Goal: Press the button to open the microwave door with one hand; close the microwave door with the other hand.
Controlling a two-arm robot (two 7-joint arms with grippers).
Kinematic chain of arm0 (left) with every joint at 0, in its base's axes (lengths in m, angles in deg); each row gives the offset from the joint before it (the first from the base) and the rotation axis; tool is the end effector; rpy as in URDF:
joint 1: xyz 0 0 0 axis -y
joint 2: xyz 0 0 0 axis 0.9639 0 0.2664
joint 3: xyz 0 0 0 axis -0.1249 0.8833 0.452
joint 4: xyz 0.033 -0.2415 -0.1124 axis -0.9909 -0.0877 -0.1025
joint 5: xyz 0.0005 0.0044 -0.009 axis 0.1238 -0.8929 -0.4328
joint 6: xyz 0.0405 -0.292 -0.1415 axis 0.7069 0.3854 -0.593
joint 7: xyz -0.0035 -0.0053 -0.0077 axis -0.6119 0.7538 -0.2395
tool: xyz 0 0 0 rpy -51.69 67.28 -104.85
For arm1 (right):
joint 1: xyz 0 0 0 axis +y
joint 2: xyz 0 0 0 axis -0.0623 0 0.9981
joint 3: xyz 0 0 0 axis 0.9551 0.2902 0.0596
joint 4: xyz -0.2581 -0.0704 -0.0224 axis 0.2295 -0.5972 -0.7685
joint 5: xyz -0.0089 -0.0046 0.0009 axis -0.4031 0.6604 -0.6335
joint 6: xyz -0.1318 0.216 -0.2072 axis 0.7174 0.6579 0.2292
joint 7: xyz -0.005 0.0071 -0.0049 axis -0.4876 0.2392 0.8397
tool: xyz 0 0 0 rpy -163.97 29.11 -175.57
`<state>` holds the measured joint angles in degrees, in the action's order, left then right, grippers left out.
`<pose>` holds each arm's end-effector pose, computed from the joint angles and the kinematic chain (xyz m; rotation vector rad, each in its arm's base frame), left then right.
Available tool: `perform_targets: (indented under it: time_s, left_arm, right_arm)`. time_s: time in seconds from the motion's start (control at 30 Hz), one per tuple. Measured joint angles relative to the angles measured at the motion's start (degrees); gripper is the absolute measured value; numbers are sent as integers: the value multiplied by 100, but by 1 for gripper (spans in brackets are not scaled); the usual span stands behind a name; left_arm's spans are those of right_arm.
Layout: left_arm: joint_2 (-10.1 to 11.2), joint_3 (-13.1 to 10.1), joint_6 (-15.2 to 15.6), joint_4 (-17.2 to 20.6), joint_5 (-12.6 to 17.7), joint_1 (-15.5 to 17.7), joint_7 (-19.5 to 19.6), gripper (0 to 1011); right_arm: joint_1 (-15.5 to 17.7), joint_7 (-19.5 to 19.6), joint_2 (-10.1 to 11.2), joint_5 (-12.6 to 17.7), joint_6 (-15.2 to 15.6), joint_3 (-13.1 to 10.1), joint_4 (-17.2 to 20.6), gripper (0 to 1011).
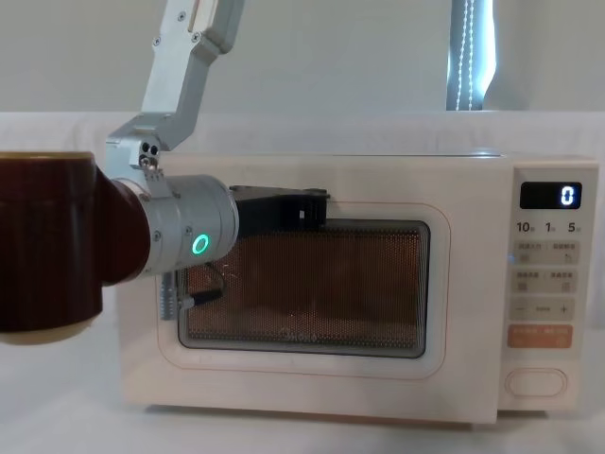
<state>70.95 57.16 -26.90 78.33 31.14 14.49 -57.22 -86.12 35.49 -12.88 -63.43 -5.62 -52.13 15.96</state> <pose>0.4501 -0.0735 -0.1527 0.0101 -0.0445 0.9923 0.3457 -0.0229 -0.2648 -0.0478 0.0151 -1.5263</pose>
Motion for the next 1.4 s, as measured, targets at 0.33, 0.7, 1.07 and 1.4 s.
perform_targets:
  time_s: [0.33, 0.7, 1.07, 1.4]
  left_arm:
    - [-104, 48, -17, -112, 123, 51, -24, 0]
    - [-190, 109, -37, -185, 212, 73, -23, 0]
    - [-245, 163, -53, -248, 258, 74, -22, 0]
    - [-295, 220, -40, -293, 274, 97, -25, 0]
  right_arm:
    - [0, 0, 0, 0, 0, 0, 0, 1002]
    - [0, 0, 0, 0, 0, 0, 0, 1002]
    - [0, 0, 0, 0, 0, 0, 0, 1002]
    - [0, 0, 0, 0, 0, 0, 0, 1002]
